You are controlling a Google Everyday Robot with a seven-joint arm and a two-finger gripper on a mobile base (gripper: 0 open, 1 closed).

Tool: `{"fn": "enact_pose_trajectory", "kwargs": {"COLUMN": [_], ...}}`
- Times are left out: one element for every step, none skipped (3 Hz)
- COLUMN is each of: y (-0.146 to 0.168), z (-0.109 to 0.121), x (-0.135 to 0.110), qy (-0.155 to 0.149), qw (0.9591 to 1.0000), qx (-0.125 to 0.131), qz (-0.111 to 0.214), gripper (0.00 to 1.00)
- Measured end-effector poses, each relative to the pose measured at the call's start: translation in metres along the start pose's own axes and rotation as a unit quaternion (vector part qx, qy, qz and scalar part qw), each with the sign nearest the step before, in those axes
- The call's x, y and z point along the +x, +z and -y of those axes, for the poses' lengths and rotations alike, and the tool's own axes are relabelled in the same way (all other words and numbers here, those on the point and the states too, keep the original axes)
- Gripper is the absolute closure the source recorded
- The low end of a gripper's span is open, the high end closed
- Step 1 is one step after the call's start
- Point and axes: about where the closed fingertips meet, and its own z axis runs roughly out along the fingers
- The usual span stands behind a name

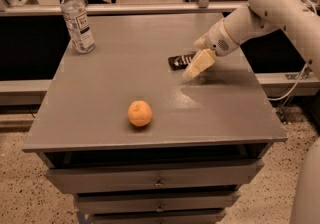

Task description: Move rxbar chocolate near blue plastic bottle

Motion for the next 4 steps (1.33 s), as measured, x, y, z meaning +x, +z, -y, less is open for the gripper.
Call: {"fn": "enact_pose_trajectory", "kwargs": {"y": [0.003, 0.004, 0.0, -0.01], "z": [0.006, 0.009, 0.009, 0.007], "x": [0.003, 0.006, 0.005, -0.007], "qy": [0.01, 0.017, 0.019, 0.011], "qw": [0.9999, 0.9998, 0.9997, 0.9997], "qx": [0.004, 0.008, 0.012, 0.015], "qz": [0.002, 0.004, 0.008, 0.013], "gripper": [0.4, 0.63, 0.86, 1.0]}}
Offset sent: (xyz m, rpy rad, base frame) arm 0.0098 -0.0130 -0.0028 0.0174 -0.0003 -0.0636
